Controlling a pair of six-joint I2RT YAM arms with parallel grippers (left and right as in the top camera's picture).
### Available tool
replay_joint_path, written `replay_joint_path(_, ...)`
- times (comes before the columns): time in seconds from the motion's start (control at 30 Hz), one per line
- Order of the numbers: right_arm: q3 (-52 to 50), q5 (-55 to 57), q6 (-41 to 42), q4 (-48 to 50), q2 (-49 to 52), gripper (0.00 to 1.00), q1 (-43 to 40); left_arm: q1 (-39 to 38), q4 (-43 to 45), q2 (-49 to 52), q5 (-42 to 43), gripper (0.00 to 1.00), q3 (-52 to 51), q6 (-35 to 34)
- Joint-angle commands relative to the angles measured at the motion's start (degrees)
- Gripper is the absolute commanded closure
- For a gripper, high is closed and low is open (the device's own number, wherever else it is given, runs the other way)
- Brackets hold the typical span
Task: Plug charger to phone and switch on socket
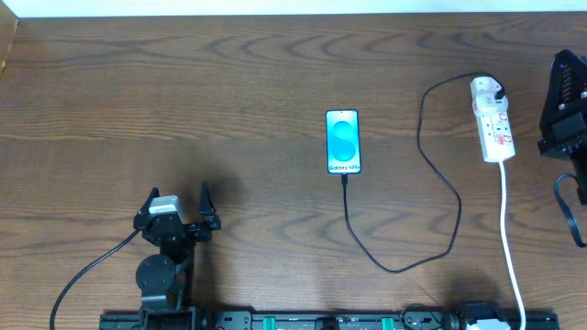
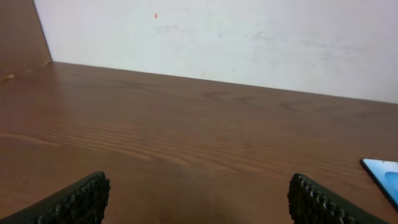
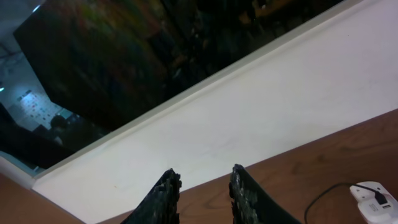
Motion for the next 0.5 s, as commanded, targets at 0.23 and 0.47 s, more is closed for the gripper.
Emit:
replay_joint_path(0.23, 0.04, 0.48, -7.72, 3.80, -0.33, 0.68, 0.33, 0.31, -1.38, -0.15, 0.68, 0.09, -1.46, 2.40)
replay_joint_path(0.47, 0.04, 0.48, -10.69, 3.58, -3.02, 0.67, 0.33, 0.28, -1.38, -0.15, 0.68, 0.09, -1.46, 2.40)
